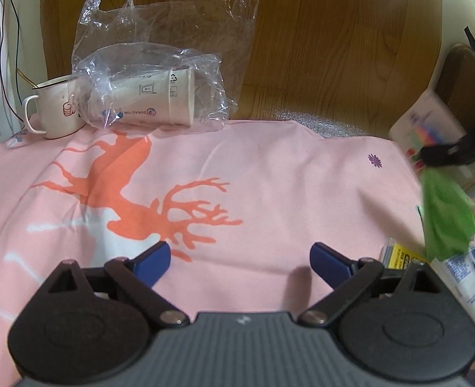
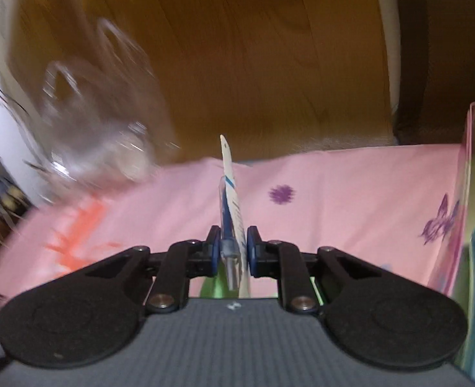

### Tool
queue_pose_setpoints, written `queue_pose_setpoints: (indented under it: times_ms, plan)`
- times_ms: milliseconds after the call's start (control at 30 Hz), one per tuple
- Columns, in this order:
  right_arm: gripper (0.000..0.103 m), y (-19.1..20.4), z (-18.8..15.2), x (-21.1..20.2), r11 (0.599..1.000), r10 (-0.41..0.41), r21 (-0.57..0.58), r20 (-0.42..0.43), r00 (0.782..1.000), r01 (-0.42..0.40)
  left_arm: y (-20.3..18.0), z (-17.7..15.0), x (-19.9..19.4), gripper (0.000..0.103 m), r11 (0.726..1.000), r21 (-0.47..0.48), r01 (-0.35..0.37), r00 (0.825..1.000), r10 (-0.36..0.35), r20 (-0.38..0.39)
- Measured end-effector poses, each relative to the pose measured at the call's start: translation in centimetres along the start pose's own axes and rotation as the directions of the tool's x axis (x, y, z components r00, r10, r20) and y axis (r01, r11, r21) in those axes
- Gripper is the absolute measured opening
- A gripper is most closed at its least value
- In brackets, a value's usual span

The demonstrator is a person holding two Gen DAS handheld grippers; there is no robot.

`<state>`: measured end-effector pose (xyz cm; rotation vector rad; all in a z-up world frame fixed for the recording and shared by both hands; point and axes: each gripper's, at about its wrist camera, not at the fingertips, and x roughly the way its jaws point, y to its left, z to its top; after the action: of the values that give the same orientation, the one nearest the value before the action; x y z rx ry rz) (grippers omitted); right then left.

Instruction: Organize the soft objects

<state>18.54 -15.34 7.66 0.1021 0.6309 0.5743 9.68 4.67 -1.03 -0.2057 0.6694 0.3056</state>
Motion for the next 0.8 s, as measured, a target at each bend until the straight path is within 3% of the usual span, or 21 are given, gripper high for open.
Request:
queue_pose_setpoints:
  times_ms: [100,233,400,467,533,600,667,800]
  plan:
    - [0.020,1.0,-1.8,-3.5,0.991,0.129,0.036,0.073,0.989,-0.132,0.0,0.0,-0.1,0.097,1.000,-0.003,0.001,1.000,-0.001,0.000]
    - [0.020,1.3,-6.0,-7.4,0.928,0.353,0.092,0.088,0.931,-0.361,0.0,0.0,-0.1,0.097,1.000,-0.003,0.001,1.000,-0.001,-0.001]
    - [0.020,-0.3,-11.8,-8.1,0.857,0.461,0.255,0.009,0.887,-0.448,0.0,0.0,-0.1,0.098,1.000,0.002,0.004,1.000,-0.004,-0.004]
    - [0.023,-1.0,-13.4,-8.2,0.864,0.438,0.278,-0.008,0.899,-0.419,0.0,-0.1,-0.2,0.098,1.000,0.003,0.005,1.000,-0.005,-0.004]
    - [0.026,-1.6,-14.1,-9.0,0.903,0.347,0.270,0.008,0.938,-0.336,0.0,-0.2,-0.4,0.099,1.000,0.002,0.012,1.000,-0.012,-0.003]
    - [0.041,-2.1,-14.5,-10.3,0.931,0.262,0.247,0.054,0.964,-0.267,0.2,-0.3,-0.6,0.099,1.000,-0.005,0.027,1.000,-0.027,0.000]
    - [0.049,-2.7,-14.7,-11.9,0.944,0.228,0.217,0.112,0.967,-0.248,0.5,-0.4,-0.9,0.099,0.998,-0.022,0.052,0.999,-0.052,0.006]
    - [0.049,-2.5,-15.3,-12.9,0.963,0.204,0.152,0.137,0.969,-0.224,1.1,-1.4,-2.4,0.099,0.992,-0.049,0.117,0.993,-0.117,0.005]
